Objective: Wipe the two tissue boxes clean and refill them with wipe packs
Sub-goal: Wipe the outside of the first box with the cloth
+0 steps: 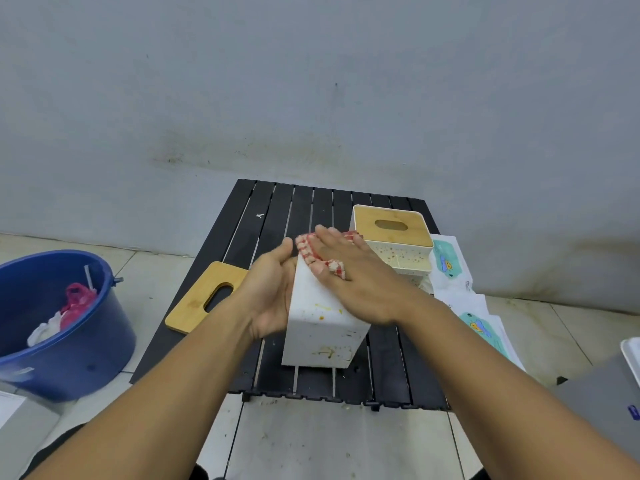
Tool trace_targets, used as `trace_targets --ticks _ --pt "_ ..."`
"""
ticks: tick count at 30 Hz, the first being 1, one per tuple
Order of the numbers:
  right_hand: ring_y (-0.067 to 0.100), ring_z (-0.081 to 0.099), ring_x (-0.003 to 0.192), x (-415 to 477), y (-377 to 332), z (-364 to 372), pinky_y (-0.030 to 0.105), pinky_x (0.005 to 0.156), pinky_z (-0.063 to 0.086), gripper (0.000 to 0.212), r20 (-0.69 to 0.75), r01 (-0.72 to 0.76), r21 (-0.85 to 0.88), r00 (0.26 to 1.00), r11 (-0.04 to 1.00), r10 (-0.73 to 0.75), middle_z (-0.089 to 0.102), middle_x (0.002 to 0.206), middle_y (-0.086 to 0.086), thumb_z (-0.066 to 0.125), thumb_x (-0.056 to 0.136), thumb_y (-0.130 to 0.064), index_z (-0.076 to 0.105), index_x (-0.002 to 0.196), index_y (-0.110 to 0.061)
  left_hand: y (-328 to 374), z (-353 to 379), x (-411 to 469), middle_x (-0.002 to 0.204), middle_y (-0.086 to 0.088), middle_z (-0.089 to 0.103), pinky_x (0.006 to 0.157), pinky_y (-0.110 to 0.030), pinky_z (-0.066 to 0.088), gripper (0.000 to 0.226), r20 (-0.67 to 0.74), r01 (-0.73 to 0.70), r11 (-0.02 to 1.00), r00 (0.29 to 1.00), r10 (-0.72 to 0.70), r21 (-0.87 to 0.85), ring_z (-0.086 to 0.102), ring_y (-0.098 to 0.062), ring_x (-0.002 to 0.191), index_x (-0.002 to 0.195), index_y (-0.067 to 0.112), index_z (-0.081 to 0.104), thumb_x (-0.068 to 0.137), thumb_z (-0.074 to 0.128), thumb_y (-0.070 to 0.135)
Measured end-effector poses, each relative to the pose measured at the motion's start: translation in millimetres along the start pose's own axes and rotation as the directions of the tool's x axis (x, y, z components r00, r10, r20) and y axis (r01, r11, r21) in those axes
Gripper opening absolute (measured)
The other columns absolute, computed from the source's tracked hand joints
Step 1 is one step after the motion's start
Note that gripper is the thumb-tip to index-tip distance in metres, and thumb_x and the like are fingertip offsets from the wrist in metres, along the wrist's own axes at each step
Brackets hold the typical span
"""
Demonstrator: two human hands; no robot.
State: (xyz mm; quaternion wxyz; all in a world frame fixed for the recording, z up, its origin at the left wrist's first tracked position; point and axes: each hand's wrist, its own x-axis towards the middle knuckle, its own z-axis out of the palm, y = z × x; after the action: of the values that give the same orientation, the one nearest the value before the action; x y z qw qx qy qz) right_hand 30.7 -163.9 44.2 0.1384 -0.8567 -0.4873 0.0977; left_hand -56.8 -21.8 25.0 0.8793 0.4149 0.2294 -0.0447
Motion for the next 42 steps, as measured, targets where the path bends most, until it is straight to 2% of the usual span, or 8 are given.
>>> trace_targets --ticks 10,16,21,26,29,31,33,42 --pt "-0.006 0.014 0.15 -49.7 -12.2 17.2 0.035 0.127 0.009 0.063 -0.069 0.256 0.161 0.966 0.953 -0.248 0.026 0.163 -0.02 0.05 0.097 -0.001 0.045 0.151 -0.032 1.5 -14.6 4.7 0.127 -0.028 0.069 0.099 -0.048 0.051 0.07 -0.023 -0.034 0.998 0.999 0.035 0.046 0.072 -0.038 0.108 0.124 -0.004 0.07 0.108 0.03 0.051" --pt "-0.005 0.058 0.12 -84.1 -20.8 -3.0 0.017 0.101 0.046 0.053 -0.098 0.124 0.508 0.991 0.852 -0.086 0.068 0.125 -0.023 0.048 0.093 0.008 0.072 0.118 -0.032 2.1 -13.5 0.4 0.132 -0.021 0.069 0.1 -0.047 0.052 0.056 -0.07 -0.04 0.992 0.996 0.048 0.118 0.069 -0.036 0.11 0.135 0.001 0.065 0.107 0.035 0.039" --pt "0.023 0.074 0.099 -83.7 -8.7 -20.3 0.032 0.076 0.061 0.027 -0.12 0.021 0.972 0.901 0.236 0.417 0.077 0.107 0.007 0.048 0.103 -0.002 0.069 0.113 -0.015 19.1 -25.1 -8.0 0.11 -0.016 0.078 0.068 -0.039 0.063 0.044 -0.161 -0.04 0.936 0.982 0.102 0.349 0.077 -0.03 0.081 0.119 0.004 0.07 0.11 0.037 0.032" --pt "0.028 0.075 0.098 -51.7 -18.1 -47.0 0.041 0.08 0.063 0.023 -0.025 0.156 0.963 0.864 -0.221 0.503 0.075 0.108 0.016 0.044 0.103 -0.001 0.066 0.11 -0.004 25.8 -26.0 -18.1 0.122 -0.015 0.075 0.089 -0.05 0.062 0.036 -0.082 -0.044 0.907 0.993 0.086 0.419 0.075 -0.039 0.103 0.13 0.007 0.069 0.107 0.044 0.021" --pt "0.03 0.068 0.112 -24.2 -23.5 -32.4 0.044 0.092 0.057 0.029 -0.07 -0.057 0.978 0.814 0.199 0.577 0.071 0.119 0.009 0.056 0.102 -0.018 0.058 0.13 -0.012 22.9 -20.7 -17.2 0.123 -0.014 0.075 0.103 -0.058 0.054 0.035 -0.056 -0.052 0.904 0.995 0.083 0.425 0.07 -0.044 0.114 0.13 0.006 0.069 0.106 0.046 0.016" --pt "0.02 0.047 0.136 -18.0 -24.1 -16.6 0.043 0.109 0.043 0.051 -0.289 -0.273 0.655 0.77 0.704 0.568 0.051 0.145 -0.001 0.058 0.1 -0.035 0.042 0.148 -0.025 22.2 -18.8 -17.6 0.118 -0.013 0.077 0.104 -0.059 0.053 0.032 -0.053 -0.06 0.9 0.994 0.092 0.431 0.072 -0.042 0.111 0.127 0.009 0.07 0.108 0.045 0.017" --pt "0.015 0.012 0.154 -18.7 -24.4 -6.2 0.045 0.125 0.018 0.06 -0.46 -0.226 0.29 0.819 0.93 0.342 0.023 0.165 -0.006 0.046 0.104 -0.045 0.025 0.158 -0.028 22.5 -19.1 -16.9 0.117 -0.012 0.077 0.1 -0.058 0.056 0.032 -0.036 -0.066 0.894 0.995 0.092 0.444 0.074 -0.04 0.107 0.125 0.012 0.072 0.108 0.046 0.017" --pt "0.017 -0.017 0.155 20.8 -12.3 12.2 0.046 0.126 -0.006 0.057 -0.06 -0.153 -0.136 0.987 0.979 0.146 -0.01 0.17 -0.006 0.011 0.108 -0.047 0.0 0.162 -0.033 20.0 -21.3 -13.2 0.122 -0.016 0.075 0.082 -0.044 0.062 0.034 0.0 -0.06 0.915 0.998 0.065 0.399 0.076 -0.034 0.092 0.127 0.021 0.072 0.108 0.044 0.015"
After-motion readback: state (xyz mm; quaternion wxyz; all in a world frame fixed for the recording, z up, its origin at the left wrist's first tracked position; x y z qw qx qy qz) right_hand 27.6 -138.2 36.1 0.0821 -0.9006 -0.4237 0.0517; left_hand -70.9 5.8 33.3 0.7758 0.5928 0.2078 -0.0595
